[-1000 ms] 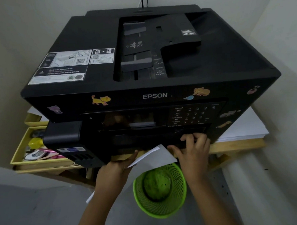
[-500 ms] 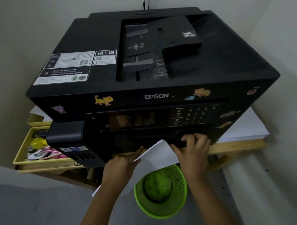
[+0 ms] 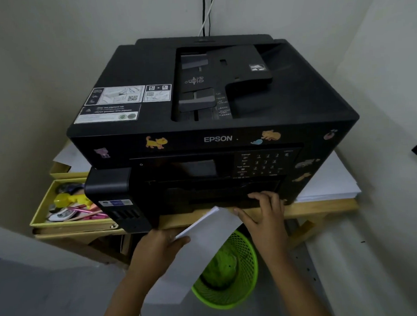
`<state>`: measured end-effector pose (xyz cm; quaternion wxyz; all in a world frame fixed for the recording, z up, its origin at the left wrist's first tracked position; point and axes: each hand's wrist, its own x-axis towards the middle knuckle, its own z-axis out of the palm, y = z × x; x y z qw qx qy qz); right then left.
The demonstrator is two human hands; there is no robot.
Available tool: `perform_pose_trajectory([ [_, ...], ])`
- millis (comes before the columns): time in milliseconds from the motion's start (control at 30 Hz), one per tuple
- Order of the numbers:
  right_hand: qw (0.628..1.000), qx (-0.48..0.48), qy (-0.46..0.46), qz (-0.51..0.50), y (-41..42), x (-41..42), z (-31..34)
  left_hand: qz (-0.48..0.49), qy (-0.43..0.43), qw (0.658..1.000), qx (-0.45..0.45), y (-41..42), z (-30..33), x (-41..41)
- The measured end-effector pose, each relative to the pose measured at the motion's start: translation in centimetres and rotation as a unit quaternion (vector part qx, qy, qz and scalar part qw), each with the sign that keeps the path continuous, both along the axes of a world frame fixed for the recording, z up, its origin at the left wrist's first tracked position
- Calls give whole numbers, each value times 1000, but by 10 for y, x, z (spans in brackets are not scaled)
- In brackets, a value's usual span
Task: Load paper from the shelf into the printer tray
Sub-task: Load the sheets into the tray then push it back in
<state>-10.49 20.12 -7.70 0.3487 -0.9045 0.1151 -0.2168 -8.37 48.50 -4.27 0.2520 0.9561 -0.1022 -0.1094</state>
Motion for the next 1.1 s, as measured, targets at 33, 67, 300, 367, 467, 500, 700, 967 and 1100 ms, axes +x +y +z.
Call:
perform_pose_trajectory([
  [33,1000,24,8,3,2,-2,2,6,10,1000,-3,3,2,-3],
  [67,999,42,13,5,3,-5,5,13,18,1000,-7,5,6,-6],
  [300,998,57,-31,19,26,-18,30,17,-2,1000,1,19,36,-22],
  [367,984,178,-27,8,39,-15,41,5,-27,1000,14,22,48,-24],
  [467,892,450,18,-34,57,-7,58,-3,-49,998,27,27,66,-24],
  [500,861,505,27,-48,62,-4,61,-2,-56,998,32,28,71,-24],
  [700,692,714,7,-105,70,18,67,-2,-45,998,31,32,100,-25],
  [967,599,783,-4,-168,87,35,50,-33,-104,993,50,39,117,-15],
  [1100,563,804,-8,-190,93,41,39,-36,-99,993,46,45,117,-13],
])
